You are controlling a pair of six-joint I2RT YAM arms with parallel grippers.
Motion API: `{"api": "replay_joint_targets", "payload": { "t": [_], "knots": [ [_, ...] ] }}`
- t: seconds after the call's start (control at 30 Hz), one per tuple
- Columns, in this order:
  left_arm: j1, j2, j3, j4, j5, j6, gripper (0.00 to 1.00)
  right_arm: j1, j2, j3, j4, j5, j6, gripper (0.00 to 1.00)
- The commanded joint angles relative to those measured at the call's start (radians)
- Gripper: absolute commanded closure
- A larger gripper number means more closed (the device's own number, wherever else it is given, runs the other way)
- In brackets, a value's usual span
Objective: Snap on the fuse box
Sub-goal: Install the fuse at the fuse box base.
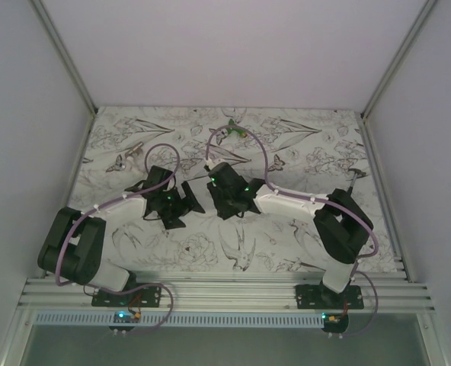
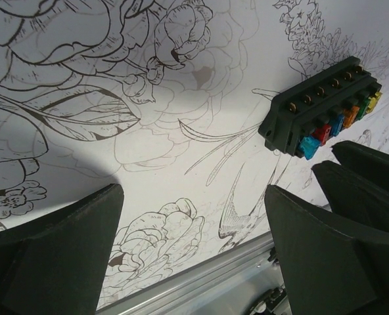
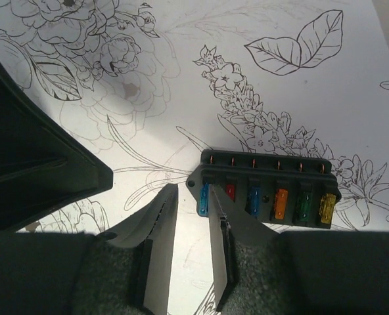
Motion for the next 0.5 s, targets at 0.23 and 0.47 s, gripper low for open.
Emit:
{"api": "replay_joint_targets", "payload": {
  "t": [0.23, 0.47],
  "knots": [
    [-0.009, 0.004, 0.031, -0.067, -0.019, 0.038, 0.06, -0.014, -0.024, 0.025, -0.096, -0.020, -0.008, 0.76],
    [-0.010, 0.002, 0.032, -0.072, -0.019, 0.041, 0.06, -0.016, 0.014, 0.056, -0.106, -0.028, -0.013, 0.78]
  ]
}}
